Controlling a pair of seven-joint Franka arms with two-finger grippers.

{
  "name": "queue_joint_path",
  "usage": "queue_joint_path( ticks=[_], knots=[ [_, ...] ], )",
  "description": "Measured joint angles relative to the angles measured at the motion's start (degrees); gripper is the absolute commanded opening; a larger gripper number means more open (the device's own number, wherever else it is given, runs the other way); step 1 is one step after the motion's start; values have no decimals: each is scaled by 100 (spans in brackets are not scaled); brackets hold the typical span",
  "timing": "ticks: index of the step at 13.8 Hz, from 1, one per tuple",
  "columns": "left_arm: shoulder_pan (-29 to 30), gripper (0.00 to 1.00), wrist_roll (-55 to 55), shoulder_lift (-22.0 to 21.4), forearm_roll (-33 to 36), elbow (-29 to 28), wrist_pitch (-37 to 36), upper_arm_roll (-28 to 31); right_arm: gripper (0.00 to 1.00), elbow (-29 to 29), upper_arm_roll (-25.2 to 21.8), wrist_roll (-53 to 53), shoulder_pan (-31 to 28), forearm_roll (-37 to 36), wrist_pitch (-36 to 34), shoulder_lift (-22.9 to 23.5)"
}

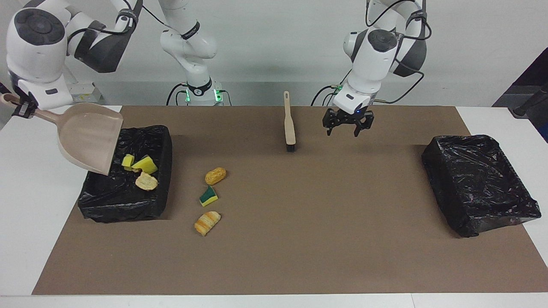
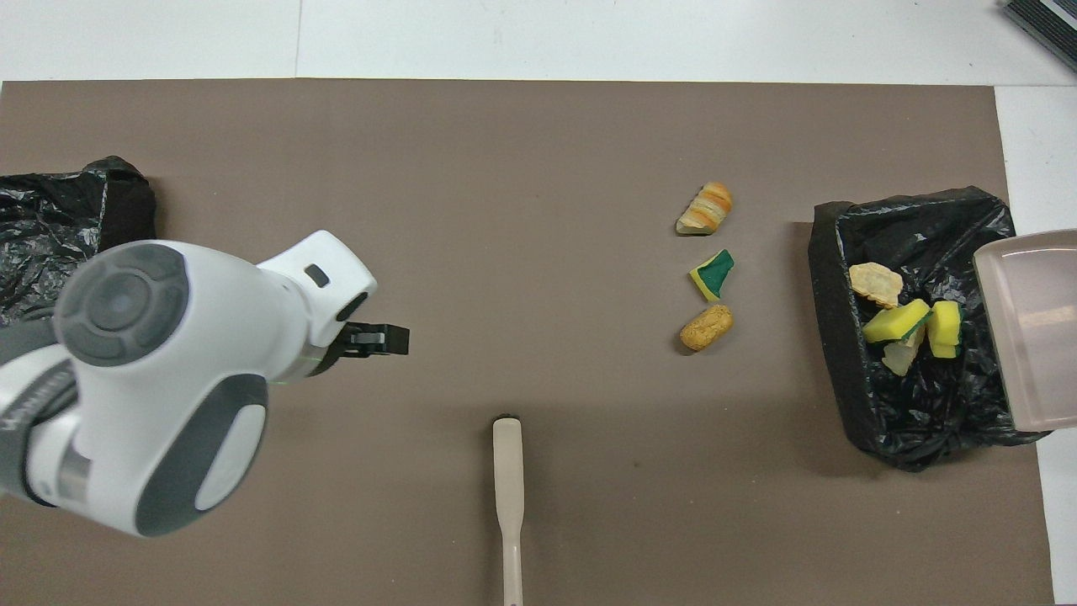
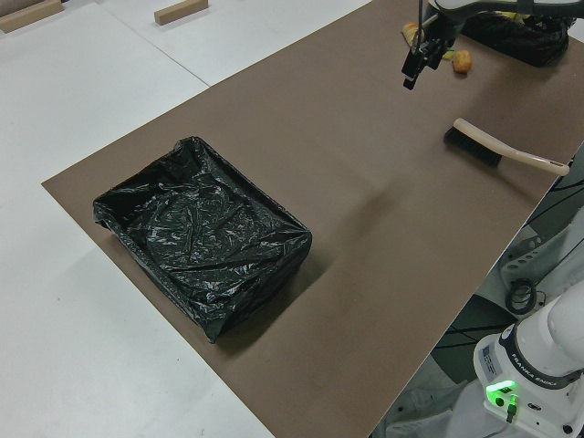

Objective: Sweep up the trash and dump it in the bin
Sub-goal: 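Return the dustpan to the table center with the right gripper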

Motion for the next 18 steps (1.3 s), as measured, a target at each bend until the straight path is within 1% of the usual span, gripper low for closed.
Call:
queue_joint_path(
  ticks=[1, 3, 4, 6, 8, 10, 13, 16, 18],
  knots=[
    [186, 100, 219, 42, 9, 410, -400, 2, 0, 42, -1, 118, 0, 372, -11, -14],
    [496, 100, 643, 153, 34, 1134, -1037, 1, 0, 73, 2, 802, 7, 1230, -91, -34],
    [643, 100, 898, 191, 48, 1398, -1221, 2, 0, 72, 38, 1306, 29, 1513, -214, -44],
    [883, 100, 1181, 219, 52, 1717, -1554, 8, 0, 68, 163, 2420, 187, 1933, -353, -51],
    [1042, 100, 1302, 238, 53, 1852, -1677, 14, 0, 49, 255, 3650, 488, 2295, -380, -53],
    [1079, 100, 1434, 256, 53, 1877, -1678, 13, 0, -25, 287, 4932, 881, 2698, -378, -48],
    [1079, 100, 1596, 261, 53, 1879, -1679, -12, 0, -131, 298, 6756, 1466, 3230, -64, 76],
    [1089, 100, 1835, 261, 53, 1879, -1682, -1, 0, -176, 306, 8728, 2246, 3571, 425, 424],
    [1095, 100, 1878, 261, 53, 1879, -1684, -2, 0, -199, 310, 10131, 2775, 3828, 892, 772]
  ],
)
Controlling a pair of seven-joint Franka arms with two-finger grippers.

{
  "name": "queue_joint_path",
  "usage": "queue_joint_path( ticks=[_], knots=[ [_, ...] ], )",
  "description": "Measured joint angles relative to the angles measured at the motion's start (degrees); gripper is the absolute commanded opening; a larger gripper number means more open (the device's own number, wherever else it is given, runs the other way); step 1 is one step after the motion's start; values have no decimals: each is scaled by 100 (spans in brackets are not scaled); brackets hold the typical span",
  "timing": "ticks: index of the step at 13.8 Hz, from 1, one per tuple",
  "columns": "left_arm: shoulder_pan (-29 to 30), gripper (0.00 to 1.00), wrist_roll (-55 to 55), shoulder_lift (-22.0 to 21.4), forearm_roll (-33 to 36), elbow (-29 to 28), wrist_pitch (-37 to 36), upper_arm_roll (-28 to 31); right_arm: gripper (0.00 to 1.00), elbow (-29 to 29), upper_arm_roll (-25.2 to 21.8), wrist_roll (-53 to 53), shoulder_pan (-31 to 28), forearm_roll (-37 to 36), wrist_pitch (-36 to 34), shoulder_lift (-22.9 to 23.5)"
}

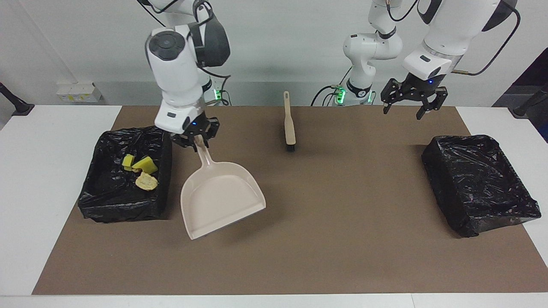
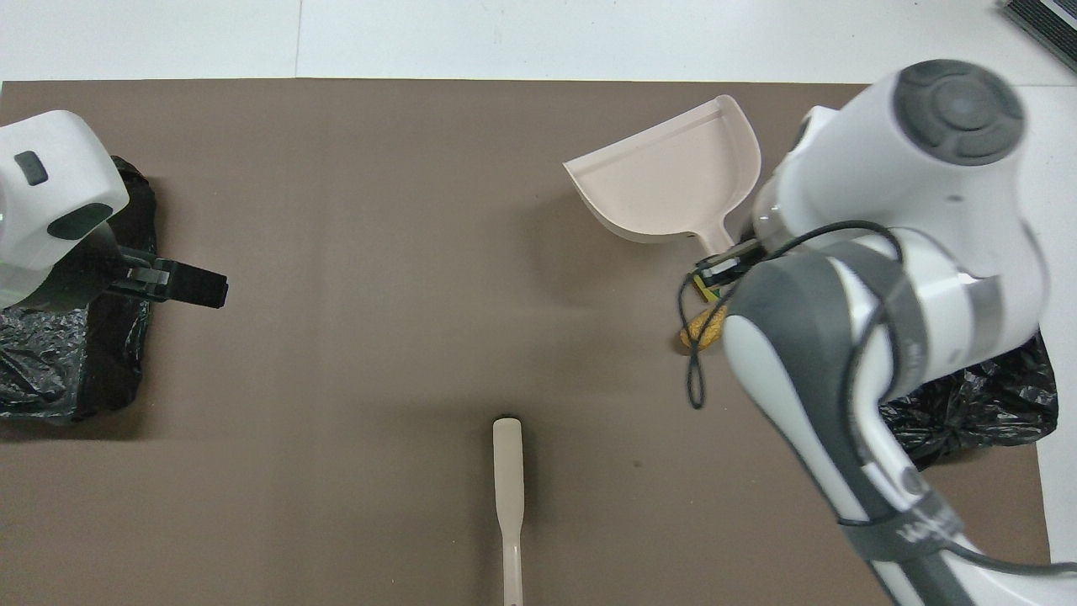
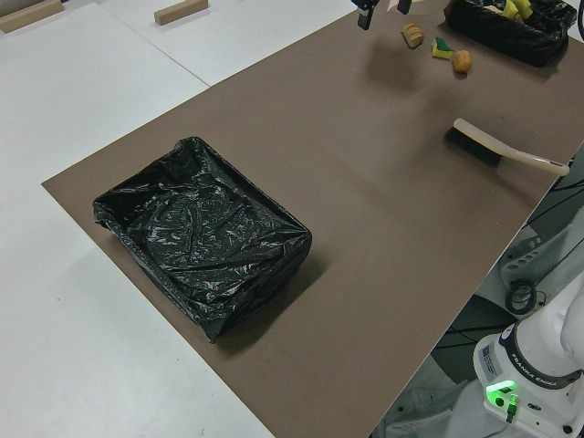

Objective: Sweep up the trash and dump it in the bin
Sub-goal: 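Return the dustpan to the table center with the right gripper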

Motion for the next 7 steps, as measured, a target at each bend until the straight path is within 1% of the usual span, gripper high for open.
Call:
queue_joint_path(
  ticks=[1, 4, 7],
  knots=[
    [2, 100, 5, 0, 0, 0, 0, 0, 0, -1, 0, 556, 205, 117, 251, 174],
    [9, 100, 12, 0, 0, 0, 0, 23, 0, 32, -3, 1581, 727, 224, 784, 669],
    [18, 100, 32, 0, 0, 0, 0, 76, 0, 393, -4, 2536, 1237, 226, 1279, 1358]
  ],
)
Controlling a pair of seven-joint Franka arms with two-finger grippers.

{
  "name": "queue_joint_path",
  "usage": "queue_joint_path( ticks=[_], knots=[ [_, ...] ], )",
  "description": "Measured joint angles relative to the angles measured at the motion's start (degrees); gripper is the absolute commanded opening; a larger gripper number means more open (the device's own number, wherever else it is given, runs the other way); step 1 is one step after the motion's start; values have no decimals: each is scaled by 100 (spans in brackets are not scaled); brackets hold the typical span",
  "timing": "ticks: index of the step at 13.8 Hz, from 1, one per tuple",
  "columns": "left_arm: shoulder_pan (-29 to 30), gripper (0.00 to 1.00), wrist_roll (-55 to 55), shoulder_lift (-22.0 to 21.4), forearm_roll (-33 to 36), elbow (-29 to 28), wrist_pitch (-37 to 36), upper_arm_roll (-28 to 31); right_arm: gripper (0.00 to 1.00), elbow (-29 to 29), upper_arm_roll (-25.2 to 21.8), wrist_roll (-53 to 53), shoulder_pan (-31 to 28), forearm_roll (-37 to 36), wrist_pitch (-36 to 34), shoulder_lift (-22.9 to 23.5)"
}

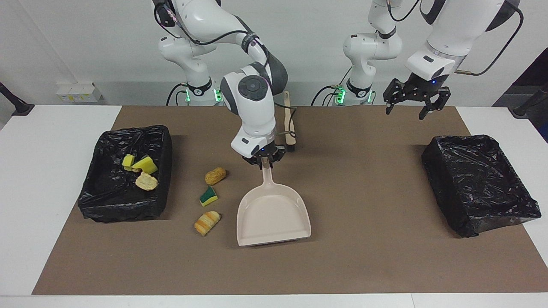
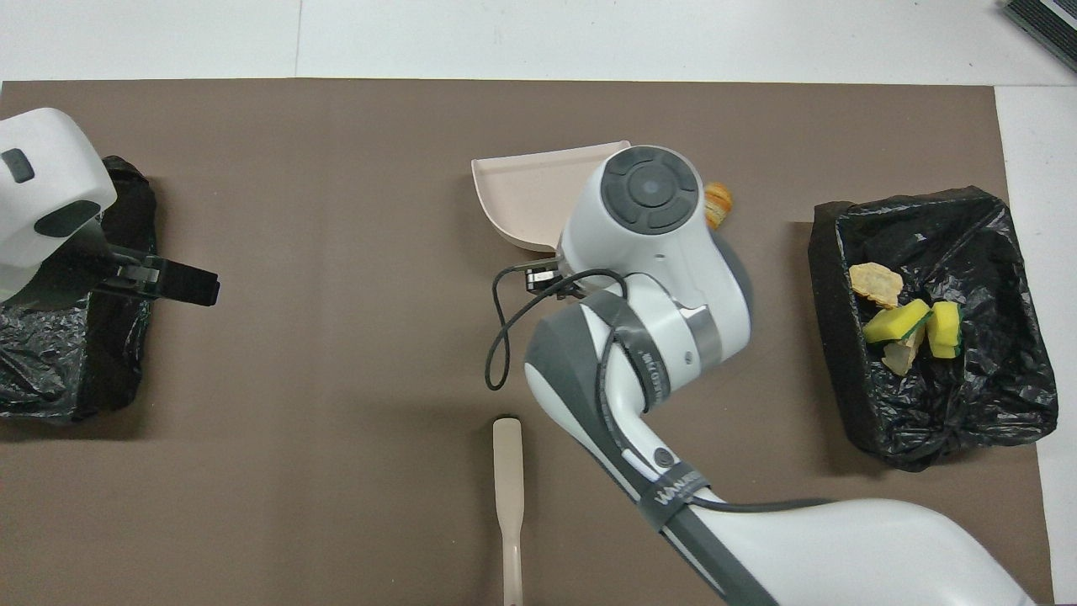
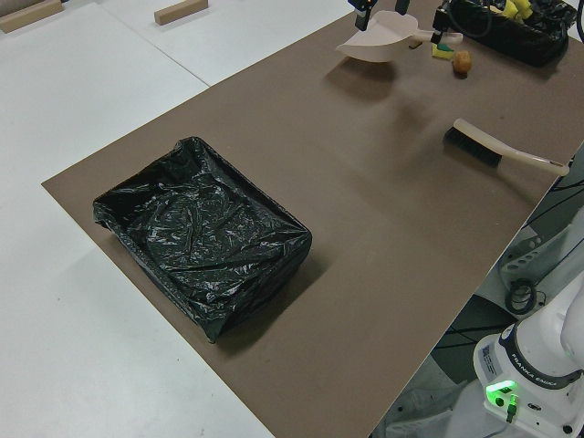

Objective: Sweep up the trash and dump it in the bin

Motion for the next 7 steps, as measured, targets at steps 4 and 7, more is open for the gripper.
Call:
queue_joint_path(
  ticks=[4, 7],
  knots=[
    [14, 100, 36, 3, 0, 1, 8, 29, 0, 406, -5, 427, 229, 0, 391, 673],
    [16, 100, 234, 4, 1, 4, 14, 124, 0, 472, -11, 428, 228, 5, 410, 734]
  ],
)
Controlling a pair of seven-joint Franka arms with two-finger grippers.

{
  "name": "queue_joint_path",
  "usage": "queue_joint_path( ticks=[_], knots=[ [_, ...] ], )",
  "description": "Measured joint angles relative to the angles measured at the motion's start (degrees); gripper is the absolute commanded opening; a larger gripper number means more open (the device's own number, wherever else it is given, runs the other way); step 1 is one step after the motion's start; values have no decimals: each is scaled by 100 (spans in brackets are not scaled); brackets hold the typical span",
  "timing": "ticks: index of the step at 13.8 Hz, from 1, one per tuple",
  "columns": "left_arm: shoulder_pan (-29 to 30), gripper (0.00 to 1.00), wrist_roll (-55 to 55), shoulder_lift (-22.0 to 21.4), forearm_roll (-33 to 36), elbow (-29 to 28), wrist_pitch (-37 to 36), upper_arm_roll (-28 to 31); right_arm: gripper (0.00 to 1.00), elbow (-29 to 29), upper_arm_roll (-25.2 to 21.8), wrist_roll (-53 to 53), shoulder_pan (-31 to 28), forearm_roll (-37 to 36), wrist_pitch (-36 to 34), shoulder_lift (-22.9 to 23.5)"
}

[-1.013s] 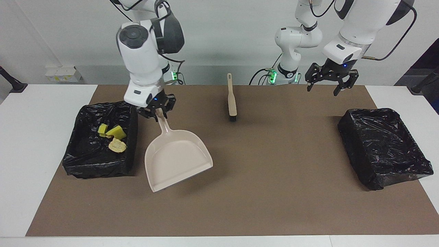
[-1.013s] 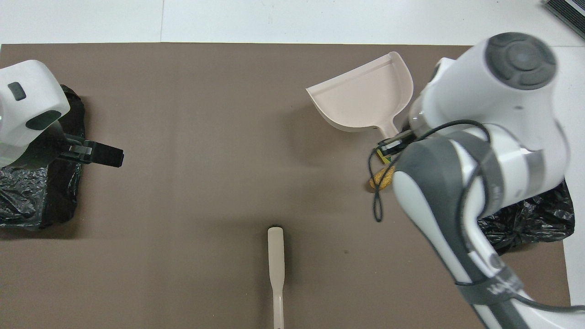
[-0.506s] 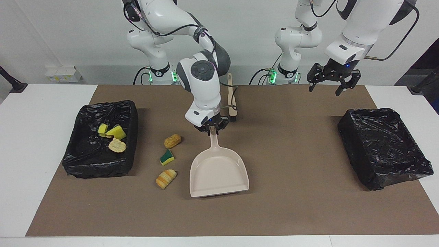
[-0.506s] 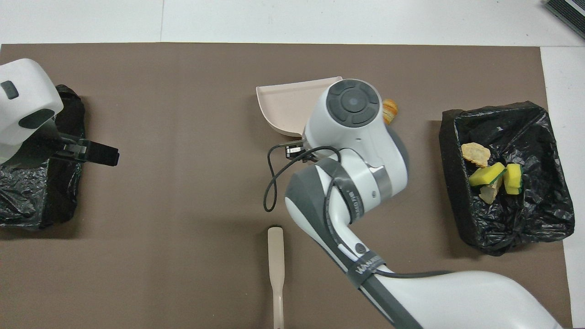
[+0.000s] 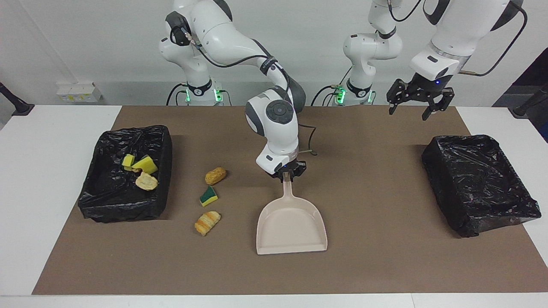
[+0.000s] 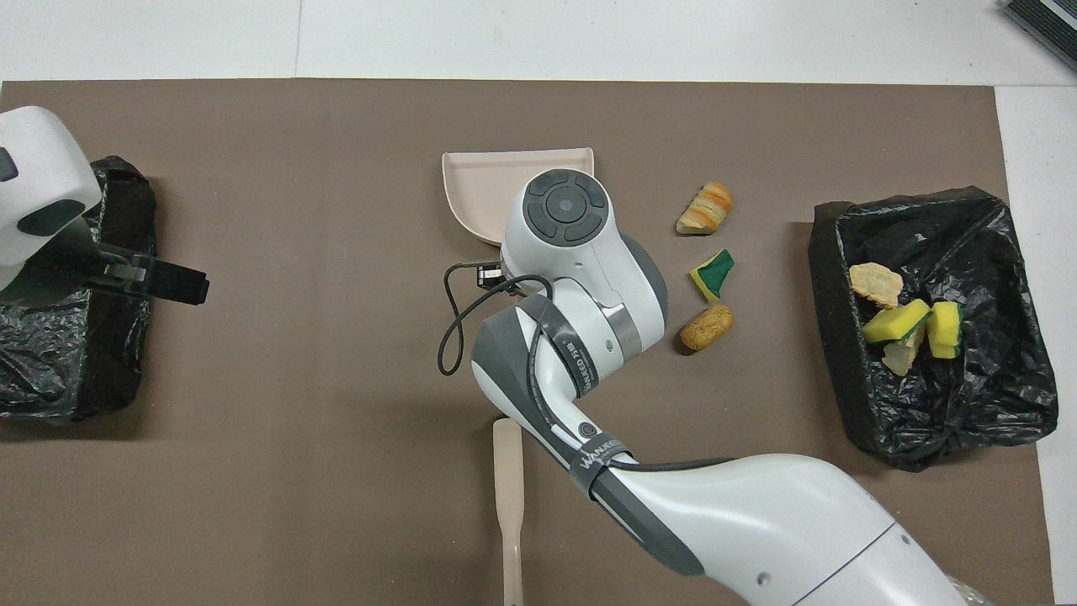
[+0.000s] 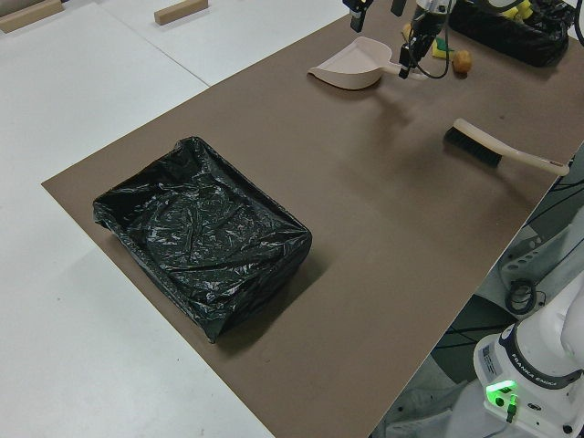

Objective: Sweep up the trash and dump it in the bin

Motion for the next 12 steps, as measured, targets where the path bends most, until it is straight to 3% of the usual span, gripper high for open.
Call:
queue_joint_path(
  ticks=[12],
  knots=[
    [35, 100, 108, 0, 1, 112, -19, 285, 0, -1, -22, 0, -41, 185, 10, 7]
  ],
)
